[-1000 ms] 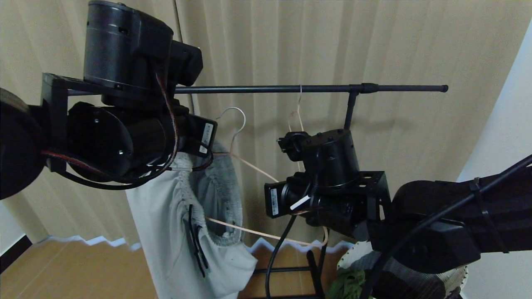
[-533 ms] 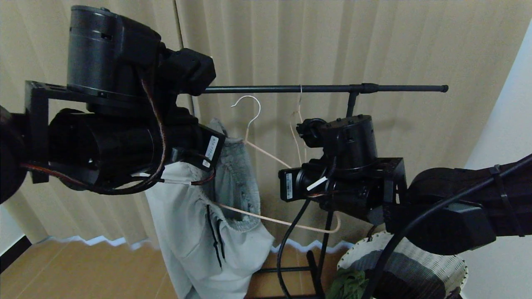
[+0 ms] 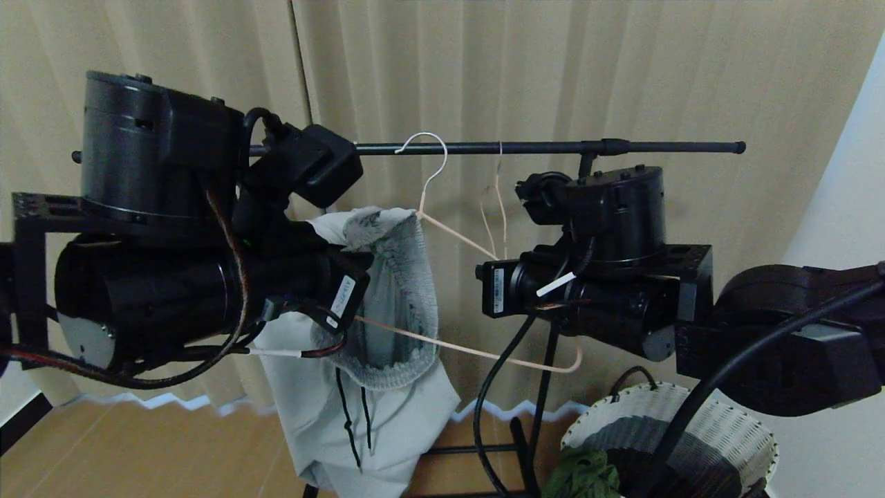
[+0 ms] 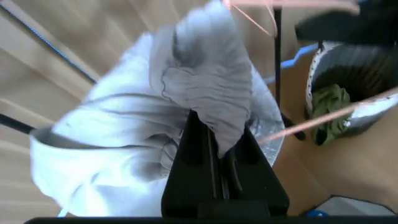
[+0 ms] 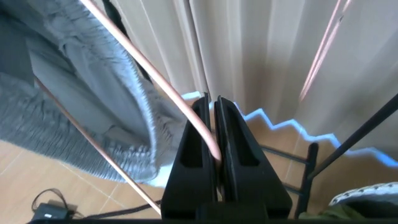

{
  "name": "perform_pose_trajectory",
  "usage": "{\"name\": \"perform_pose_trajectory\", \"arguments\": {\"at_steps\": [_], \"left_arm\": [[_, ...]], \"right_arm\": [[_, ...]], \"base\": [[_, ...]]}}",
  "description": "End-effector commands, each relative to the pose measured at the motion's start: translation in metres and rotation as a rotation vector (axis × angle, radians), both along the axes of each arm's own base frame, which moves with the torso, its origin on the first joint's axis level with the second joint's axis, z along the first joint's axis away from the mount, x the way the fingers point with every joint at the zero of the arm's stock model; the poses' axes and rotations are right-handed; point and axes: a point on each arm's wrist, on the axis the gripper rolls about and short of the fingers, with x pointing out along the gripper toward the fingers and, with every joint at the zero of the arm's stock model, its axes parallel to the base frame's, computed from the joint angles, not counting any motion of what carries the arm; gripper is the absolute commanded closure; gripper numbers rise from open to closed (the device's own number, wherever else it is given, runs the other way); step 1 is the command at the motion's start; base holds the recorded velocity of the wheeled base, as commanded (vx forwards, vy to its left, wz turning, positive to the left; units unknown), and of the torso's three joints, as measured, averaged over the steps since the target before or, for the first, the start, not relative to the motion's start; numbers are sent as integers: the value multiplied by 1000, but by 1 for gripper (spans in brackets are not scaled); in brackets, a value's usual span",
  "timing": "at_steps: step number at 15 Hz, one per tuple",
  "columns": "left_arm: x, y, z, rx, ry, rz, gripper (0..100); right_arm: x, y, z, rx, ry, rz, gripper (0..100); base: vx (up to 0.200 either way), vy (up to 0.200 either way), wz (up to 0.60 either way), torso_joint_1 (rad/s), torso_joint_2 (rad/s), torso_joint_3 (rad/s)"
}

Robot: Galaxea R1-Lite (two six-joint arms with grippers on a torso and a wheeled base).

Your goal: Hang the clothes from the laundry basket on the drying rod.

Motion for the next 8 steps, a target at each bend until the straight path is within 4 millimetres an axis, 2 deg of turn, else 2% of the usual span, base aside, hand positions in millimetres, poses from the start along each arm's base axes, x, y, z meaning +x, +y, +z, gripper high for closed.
{"name": "perform_pose_trajectory", "arguments": {"at_steps": [1, 5, 7, 8], "left_arm": [[-6, 5, -6, 9, 20, -15, 100], [-10, 6, -5, -13, 29, -57, 100], [-10, 6, -8, -14, 43, -74, 100], [-11, 6, -9, -10, 46, -78, 0]], "right_arm": [[-3, -6, 10, 17, -25, -5, 100], [-16, -16, 11, -21, -88, 26, 100], [-21, -20, 5, -47, -154, 47, 100], [-23, -22, 0, -62, -192, 58, 100]], "base": [[0, 0, 0, 0, 0, 0], [0, 0, 0, 0, 0, 0], [0, 0, 0, 0, 0, 0], [0, 0, 0, 0, 0, 0]]}}
